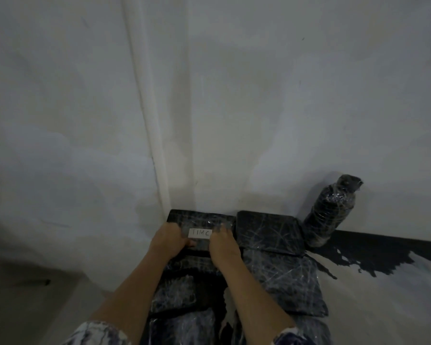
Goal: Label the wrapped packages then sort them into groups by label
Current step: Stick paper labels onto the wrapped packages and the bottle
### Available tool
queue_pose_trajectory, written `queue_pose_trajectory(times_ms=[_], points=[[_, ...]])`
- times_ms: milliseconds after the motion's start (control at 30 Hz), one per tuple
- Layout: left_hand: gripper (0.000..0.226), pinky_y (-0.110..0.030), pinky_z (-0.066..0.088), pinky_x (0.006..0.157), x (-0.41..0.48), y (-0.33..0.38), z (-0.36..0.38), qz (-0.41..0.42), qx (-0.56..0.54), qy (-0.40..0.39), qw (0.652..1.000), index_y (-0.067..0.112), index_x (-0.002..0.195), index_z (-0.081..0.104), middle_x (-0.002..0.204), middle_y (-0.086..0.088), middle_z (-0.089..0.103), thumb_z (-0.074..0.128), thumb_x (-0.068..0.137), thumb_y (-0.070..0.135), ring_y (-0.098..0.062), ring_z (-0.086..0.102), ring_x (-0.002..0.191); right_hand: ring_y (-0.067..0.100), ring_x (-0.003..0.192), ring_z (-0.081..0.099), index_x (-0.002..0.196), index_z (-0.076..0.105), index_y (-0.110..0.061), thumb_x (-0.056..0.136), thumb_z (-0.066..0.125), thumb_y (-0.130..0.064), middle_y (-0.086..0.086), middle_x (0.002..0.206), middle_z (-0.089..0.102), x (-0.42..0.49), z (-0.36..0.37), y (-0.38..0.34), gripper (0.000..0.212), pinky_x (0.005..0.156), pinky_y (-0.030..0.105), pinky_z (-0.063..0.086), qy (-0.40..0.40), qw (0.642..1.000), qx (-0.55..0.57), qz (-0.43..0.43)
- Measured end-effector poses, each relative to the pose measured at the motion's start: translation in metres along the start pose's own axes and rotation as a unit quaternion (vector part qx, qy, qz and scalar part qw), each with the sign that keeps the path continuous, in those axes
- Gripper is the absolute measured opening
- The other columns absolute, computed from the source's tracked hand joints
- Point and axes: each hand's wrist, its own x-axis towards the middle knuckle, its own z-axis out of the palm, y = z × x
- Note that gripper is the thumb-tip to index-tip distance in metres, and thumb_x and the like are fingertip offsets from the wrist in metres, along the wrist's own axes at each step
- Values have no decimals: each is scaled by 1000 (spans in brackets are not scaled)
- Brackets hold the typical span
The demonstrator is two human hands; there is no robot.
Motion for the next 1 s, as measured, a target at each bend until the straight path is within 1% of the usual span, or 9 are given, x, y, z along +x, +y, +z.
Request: queue_pose_trajectory(times_ms=[167,233,333,433,600,733,833,900,1000], points=[[44,-33,45,82,-17,2,-1,52,161,1,986,5,116,55,112,-14,59,43,95,43,-21,51,82,33,120,47,133,41,7,94,45,-1,24,138,38,-7,-15,-5,40,100,34,43,-42,998,52,13],[45,-37,43,94,-29,-2,-2,66,167,19,984,9,129,51,125,-16,50,34,99,37,-29,46,109,33,115,49,126,46,7,94,45,-1,22,134,40,-15,-22,-8,34,96,35,44,-10,997,77,9],[46,-41,39,100,-56,-3,-8,87,78,100,988,2,125,53,129,-18,47,39,98,37,-32,42,121,33,115,47,120,50,4,94,42,-2,20,131,42,-38,-23,-15,28,97,35,42,56,991,123,-19],[35,-36,46,86,-87,-5,-14,125,-45,133,982,-5,103,61,111,-20,55,56,92,27,-31,54,100,31,102,53,102,56,-5,94,39,-5,20,118,53,-74,-16,-24,19,80,33,45,77,980,180,-42],[28,-18,29,50,-142,-6,-27,173,-57,-17,983,11,53,53,50,1,46,62,79,13,-6,40,46,31,75,60,76,60,2,85,50,-12,19,82,65,-141,-1,-31,20,59,35,47,-12,977,210,-40],[43,-22,21,46,-176,-11,-25,170,-21,-137,976,11,43,29,45,-1,29,60,73,6,-7,24,38,25,56,47,60,49,0,83,49,-8,14,62,52,-180,19,-35,24,48,30,34,-89,972,201,-81],[41,-23,28,47,-195,-18,-21,80,38,-194,977,14,38,35,44,-5,37,61,69,5,-16,32,40,18,53,37,56,38,-12,87,49,-4,5,55,34,-200,39,-39,34,48,25,28,-141,969,188,-80],[30,-22,42,48,-206,-24,-18,7,110,-216,970,13,46,49,50,-2,50,68,69,11,-14,49,44,16,53,36,55,36,-14,87,54,-6,3,55,31,-209,49,-41,37,47,24,28,-144,971,180,-63],[38,-30,51,77,-217,-40,-7,-49,207,-214,954,6,97,65,97,-7,66,77,71,30,-22,65,91,19,58,41,55,39,-15,87,59,-11,4,60,38,-219,54,-44,38,52,26,35,-128,974,174,-60]])
